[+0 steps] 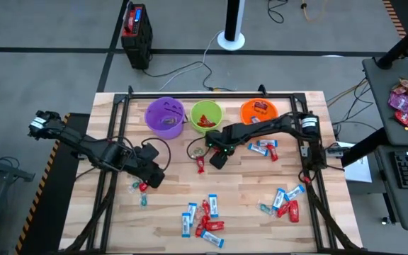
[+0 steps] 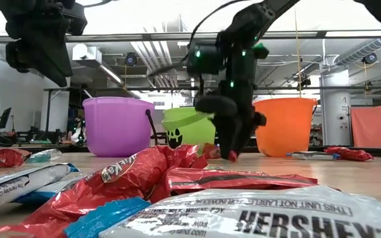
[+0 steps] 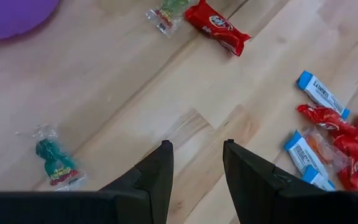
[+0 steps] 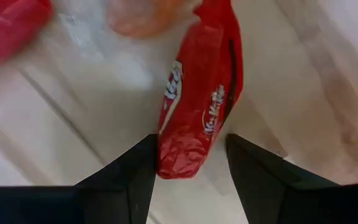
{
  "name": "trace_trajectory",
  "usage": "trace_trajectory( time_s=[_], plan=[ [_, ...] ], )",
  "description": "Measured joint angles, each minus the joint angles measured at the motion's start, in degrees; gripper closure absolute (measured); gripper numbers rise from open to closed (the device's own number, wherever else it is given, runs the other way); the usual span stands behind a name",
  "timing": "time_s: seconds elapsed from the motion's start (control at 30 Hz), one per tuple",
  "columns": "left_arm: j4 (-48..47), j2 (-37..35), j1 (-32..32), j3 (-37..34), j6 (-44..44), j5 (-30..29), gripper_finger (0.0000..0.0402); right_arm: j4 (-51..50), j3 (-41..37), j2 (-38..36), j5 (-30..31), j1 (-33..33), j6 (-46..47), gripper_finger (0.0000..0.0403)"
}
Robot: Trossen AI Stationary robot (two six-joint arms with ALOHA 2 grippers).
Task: Sort candy by brand, put in halloween buckets
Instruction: Put the red chocolate bar into the green bucket
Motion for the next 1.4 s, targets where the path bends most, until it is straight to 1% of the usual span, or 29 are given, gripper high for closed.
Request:
trace_trajectory(
  time_s=[0.1,0.17,0.27,0.37,0.4,0.43,0.53,0.6,0.7,0.77,0.87,1.0,1.1,1.23,1.33,1.4],
  plan=[
    [0.04,-0.01,0.0,0.0,0.34,0.0,0.0278,-0.11,0.26,0.87,-0.1,0.21,-0.04,0.0226],
    [0.01,0.0,0.0,0.0,0.34,0.0,0.0278,-0.23,0.28,1.04,-0.02,0.48,-0.08,0.0243],
    [0.01,0.0,0.0,0.0,0.89,0.05,0.0278,-1.69,0.13,0.14,-0.14,0.63,-0.66,0.0293],
    [0.01,0.0,0.02,0.0,2.15,1.61,0.0278,-4.7,-0.16,-1.94,-1.25,0.68,-1.64,0.0357],
    [-0.02,0.0,0.02,0.0,2.51,2.41,0.0278,-4.85,-0.15,-3.06,-1.95,0.69,-2.21,0.0371],
    [-0.2,0.0,0.02,0.0,2.68,3.32,0.0278,-5.23,-0.06,-4.18,-2.87,0.67,-2.25,0.0374],
    [-0.75,0.0,0.0,0.0,1.92,6.33,0.0278,-7.25,0.11,-8.84,-6.62,0.41,-2.18,0.0374],
    [-1.23,0.03,0.0,0.0,1.08,8.83,0.0278,-6.89,0.66,-12.43,-7.96,0.35,-1.78,0.0374],
    [-2.94,0.62,-0.14,-0.01,-0.37,10.69,0.0278,-5.92,3.1,-17.04,-7.38,-0.28,-2.25,0.0374],
    [-4.26,1.24,-0.2,-0.03,-0.93,11.15,0.0278,-4.63,5.23,-18.71,-5.73,-1.42,-3.28,0.0374],
    [-5.29,2.41,-0.32,-0.04,-1.01,11.84,0.0278,-1.97,8.57,-18.87,-3.16,-4.31,-5.8,0.0374],
    [-5.47,4.84,-0.33,-0.15,-0.94,13.69,0.0278,-0.15,12.95,-16.16,-2.81,-8.92,-9.19,0.037],
    [-5.75,7.42,-0.33,-0.28,-0.58,14.07,0.0271,-0.36,14.88,-13.05,-3.61,-11.79,-10.85,0.0345],
    [-5.69,10.89,-0.33,-0.28,-0.74,15.03,0.0246,-2.34,17.98,-9.49,-8.01,-14.71,-10.44,0.0284],
    [-5.69,13.16,-0.33,-0.28,-0.99,15.08,0.0225,-6.1,20.65,-7.56,-7.68,-15.84,-11.11,0.0244],
    [-5.64,14.56,-0.33,-0.28,-0.86,15.08,0.0212,-6.53,21.69,-7.1,-7.66,-16.18,-11.38,0.0225]
  ],
)
